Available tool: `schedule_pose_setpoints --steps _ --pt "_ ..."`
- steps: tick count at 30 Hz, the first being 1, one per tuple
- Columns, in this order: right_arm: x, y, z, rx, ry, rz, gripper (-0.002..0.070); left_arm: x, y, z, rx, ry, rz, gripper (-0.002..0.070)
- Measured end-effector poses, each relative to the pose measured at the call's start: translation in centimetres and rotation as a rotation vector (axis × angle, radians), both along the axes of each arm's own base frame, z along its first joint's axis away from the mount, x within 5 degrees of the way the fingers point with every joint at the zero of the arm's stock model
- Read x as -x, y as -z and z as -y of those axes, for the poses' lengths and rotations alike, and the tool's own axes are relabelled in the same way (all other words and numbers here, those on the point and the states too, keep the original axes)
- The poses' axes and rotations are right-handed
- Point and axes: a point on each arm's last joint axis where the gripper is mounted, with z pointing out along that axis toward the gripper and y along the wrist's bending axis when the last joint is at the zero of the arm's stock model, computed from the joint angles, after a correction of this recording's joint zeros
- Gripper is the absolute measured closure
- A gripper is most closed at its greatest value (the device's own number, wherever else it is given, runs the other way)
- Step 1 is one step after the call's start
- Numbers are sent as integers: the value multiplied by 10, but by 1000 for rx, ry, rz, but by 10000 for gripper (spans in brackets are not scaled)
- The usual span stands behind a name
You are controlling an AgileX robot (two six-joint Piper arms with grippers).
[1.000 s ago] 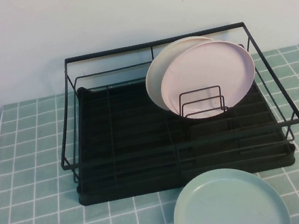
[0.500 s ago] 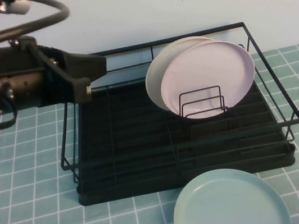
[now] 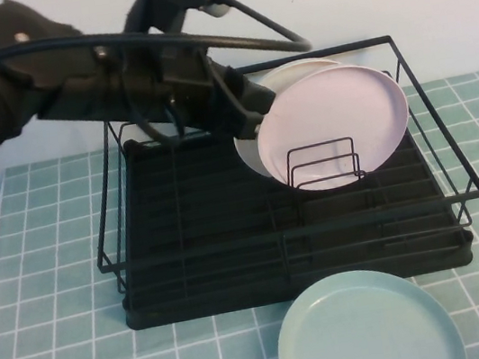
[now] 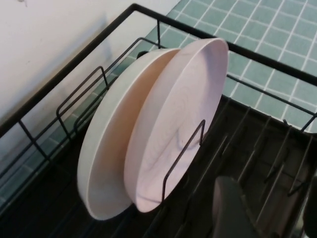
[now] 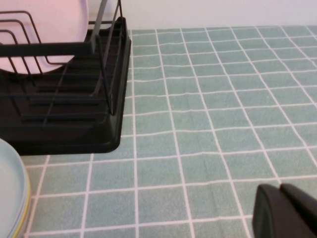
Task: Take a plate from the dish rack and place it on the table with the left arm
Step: Grasp the plate from the shelf
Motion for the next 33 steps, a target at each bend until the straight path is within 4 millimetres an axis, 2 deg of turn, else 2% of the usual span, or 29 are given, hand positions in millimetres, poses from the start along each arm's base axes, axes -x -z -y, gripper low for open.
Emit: schedule_pose_setpoints --steps 12,22,24,27,29,33 --pt "0 0 0 0 0 0 678 -64 41 32 -17 -18 -67 369" --pt "0 0 0 0 0 0 678 -98 78 45 21 -78 -100 370" --pt "0 0 0 0 0 0 678 -100 83 45 19 -89 -99 396" --pt "0 0 0 0 0 0 678 -102 83 44 -4 -88 -70 532" --pt "0 0 0 0 0 0 678 -102 79 42 -40 -81 -29 590" --pt "0 0 0 0 0 0 678 -94 58 35 -78 -68 31 612"
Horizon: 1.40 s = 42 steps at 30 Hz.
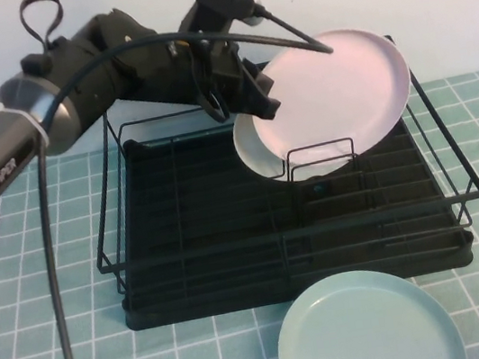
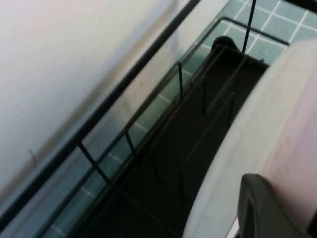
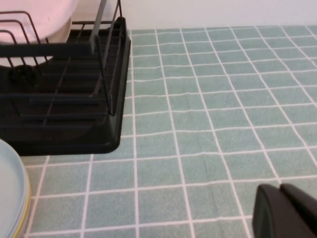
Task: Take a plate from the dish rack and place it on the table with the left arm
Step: Grasp the plate from the shelf, then place the plate from the table
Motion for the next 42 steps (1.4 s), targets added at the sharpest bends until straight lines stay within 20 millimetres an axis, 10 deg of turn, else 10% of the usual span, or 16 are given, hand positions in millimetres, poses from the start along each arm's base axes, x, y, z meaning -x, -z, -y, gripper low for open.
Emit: schedule_pose_setpoints --steps 11,17,26,42 --pt "0 0 0 0 0 0 678 77 -118 -30 77 21 71 669" --pt "0 0 0 0 0 0 678 118 -143 -42 100 48 -75 671" --pt "0 0 0 0 0 0 678 135 -111 -43 99 16 -406 671" --pt "0 0 0 0 0 0 678 209 24 -28 269 -248 -603 671"
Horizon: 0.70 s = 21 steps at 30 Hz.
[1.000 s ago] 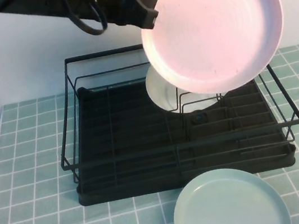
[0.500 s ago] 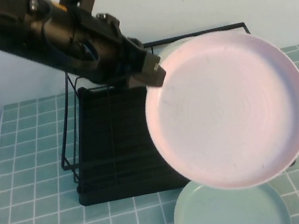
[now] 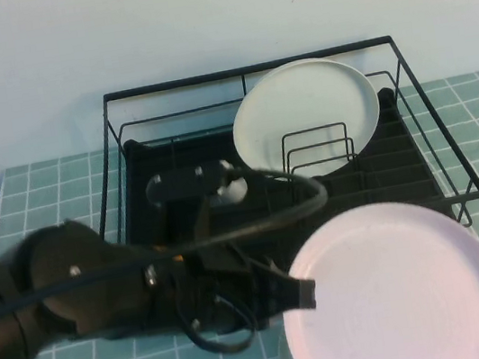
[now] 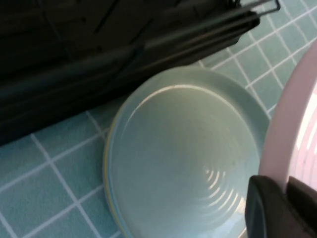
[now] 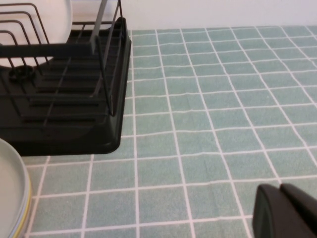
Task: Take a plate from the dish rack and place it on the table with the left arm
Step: Place the plate from the table
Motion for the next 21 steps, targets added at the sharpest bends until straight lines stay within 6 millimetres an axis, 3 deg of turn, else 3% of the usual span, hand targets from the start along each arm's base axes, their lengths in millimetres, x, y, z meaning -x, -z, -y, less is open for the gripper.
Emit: schedule_pose_setpoints --steps 6,12,21 --pt "0 0 0 0 0 0 678 10 39 2 -53 -42 -32 671" --pt "0 0 0 0 0 0 678 4 54 5 -101 -44 -33 658" --pt "0 0 0 0 0 0 678 -5 42 9 -71 -63 27 414"
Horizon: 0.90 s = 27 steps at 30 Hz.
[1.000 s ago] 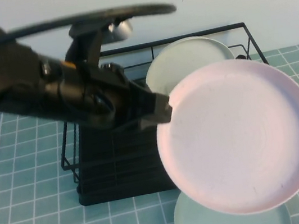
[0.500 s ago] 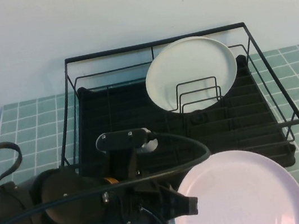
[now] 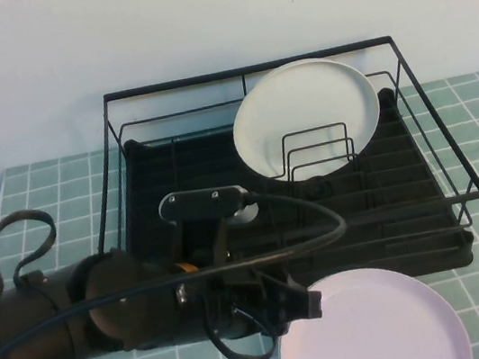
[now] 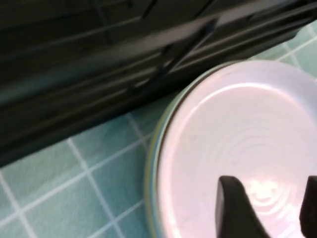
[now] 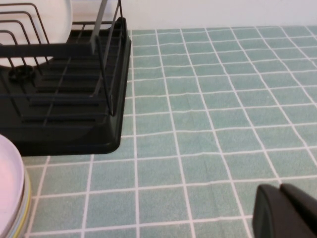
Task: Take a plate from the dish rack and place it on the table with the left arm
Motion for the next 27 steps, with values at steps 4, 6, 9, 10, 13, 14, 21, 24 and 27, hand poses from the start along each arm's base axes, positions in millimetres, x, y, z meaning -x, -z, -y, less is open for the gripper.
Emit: schedule_pose_setpoints --steps 4,6,9,10,13,14,21,24,27 --pt "0 0 0 0 0 0 678 1 -26 3 0 76 51 410" --pt "0 0 0 0 0 0 678 6 -45 1 -12 128 93 474" --pt "0 0 0 0 0 0 678 17 -77 -9 -51 204 180 610" --pt "0 0 0 0 0 0 678 23 -88 -15 -59 213 209 633" --pt "0 0 0 0 0 0 678 44 -119 -36 -58 198 304 664" --pt "0 0 0 0 0 0 678 53 -130 -45 -42 185 339 667" --pt "0 0 0 0 0 0 678 121 -161 -108 61 87 496 675" --pt "0 0 0 0 0 0 678 141 -153 -131 60 20 534 676" --pt "0 0 0 0 0 0 678 152 -142 -145 46 -13 556 677"
